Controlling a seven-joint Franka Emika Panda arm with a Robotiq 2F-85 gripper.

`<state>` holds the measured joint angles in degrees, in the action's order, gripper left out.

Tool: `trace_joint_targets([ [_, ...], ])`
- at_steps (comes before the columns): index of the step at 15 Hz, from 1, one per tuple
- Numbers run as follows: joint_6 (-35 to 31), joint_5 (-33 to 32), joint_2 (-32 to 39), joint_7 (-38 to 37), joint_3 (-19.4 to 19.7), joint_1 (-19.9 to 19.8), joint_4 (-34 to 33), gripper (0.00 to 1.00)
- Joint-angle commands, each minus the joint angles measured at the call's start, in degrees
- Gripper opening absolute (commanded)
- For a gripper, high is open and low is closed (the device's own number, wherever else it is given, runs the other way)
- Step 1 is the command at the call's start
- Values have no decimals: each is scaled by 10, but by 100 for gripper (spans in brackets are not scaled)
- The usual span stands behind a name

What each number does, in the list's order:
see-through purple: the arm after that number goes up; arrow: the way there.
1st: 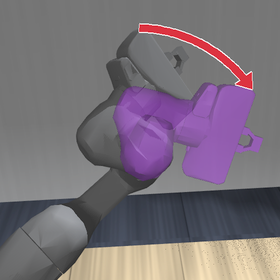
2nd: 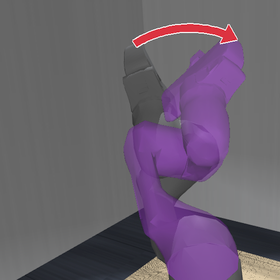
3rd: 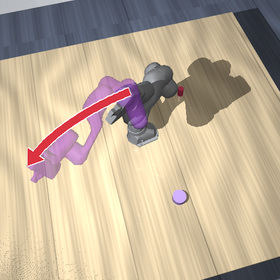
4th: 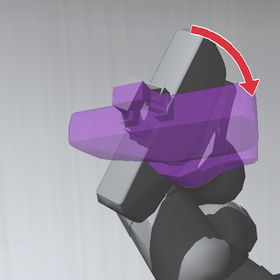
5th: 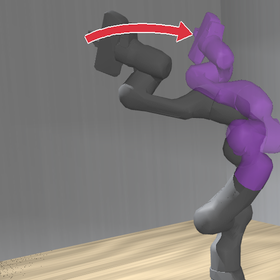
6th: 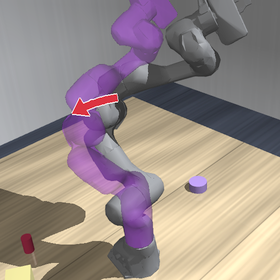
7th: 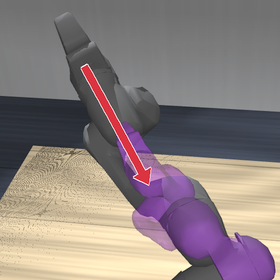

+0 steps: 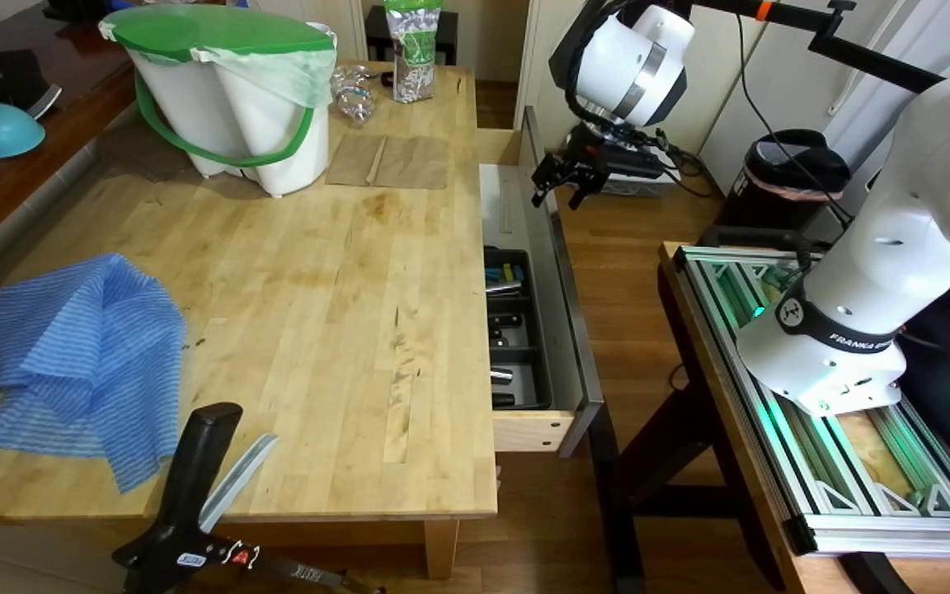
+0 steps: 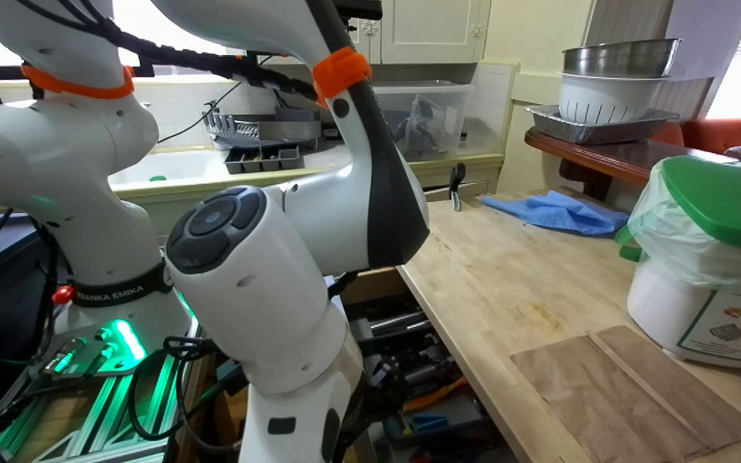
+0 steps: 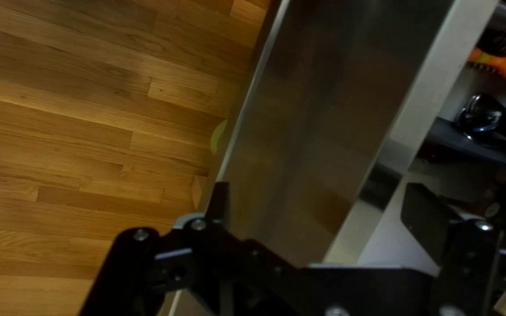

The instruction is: Open the drawer

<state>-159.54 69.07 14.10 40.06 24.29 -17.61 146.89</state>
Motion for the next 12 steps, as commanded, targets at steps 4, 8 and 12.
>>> trace_joint_targets([
  [4,-33,-87,53,-80,25,20,5,100],
  [8,-34,-131,46,-101,52,23,19,100],
  [12,-28,-144,22,-95,80,22,33,100],
])
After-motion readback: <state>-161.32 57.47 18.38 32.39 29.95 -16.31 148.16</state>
